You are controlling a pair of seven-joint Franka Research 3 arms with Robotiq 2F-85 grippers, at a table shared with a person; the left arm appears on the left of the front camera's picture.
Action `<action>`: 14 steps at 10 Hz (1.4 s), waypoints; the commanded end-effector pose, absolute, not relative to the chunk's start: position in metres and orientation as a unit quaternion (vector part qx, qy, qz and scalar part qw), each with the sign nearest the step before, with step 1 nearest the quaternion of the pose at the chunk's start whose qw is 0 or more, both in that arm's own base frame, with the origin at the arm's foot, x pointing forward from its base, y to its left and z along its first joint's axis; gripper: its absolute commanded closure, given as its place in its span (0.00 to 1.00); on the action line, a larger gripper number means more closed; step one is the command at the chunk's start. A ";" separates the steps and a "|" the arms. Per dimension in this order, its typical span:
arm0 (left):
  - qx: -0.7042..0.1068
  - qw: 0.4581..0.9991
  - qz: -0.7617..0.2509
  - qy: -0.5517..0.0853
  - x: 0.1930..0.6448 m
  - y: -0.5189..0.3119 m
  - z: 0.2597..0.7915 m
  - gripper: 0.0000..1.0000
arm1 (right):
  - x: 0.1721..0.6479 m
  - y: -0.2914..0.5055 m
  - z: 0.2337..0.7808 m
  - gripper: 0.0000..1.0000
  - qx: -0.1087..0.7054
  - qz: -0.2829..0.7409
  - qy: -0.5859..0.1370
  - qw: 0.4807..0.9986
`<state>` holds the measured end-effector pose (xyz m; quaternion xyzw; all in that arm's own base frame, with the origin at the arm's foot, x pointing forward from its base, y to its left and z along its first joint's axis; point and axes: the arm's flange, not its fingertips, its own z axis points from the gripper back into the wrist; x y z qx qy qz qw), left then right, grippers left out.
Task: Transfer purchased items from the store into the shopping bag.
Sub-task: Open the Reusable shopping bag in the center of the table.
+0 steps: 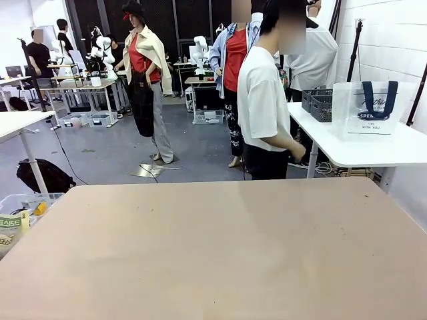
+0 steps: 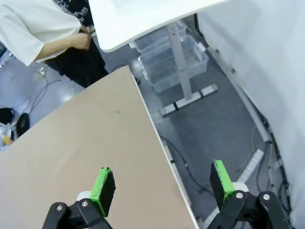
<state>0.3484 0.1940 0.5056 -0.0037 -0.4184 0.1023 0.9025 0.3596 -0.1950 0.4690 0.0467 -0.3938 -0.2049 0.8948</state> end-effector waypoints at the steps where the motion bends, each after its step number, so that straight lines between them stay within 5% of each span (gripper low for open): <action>1: 0.002 0.902 0.099 -0.420 0.351 0.185 0.511 0.00 | 0.358 -0.193 0.475 0.00 0.034 -0.192 -0.397 0.897; 14: 0.002 0.902 0.099 -0.420 0.351 0.185 0.511 0.00 | 0.358 -0.193 0.475 0.00 0.034 -0.192 -0.397 0.897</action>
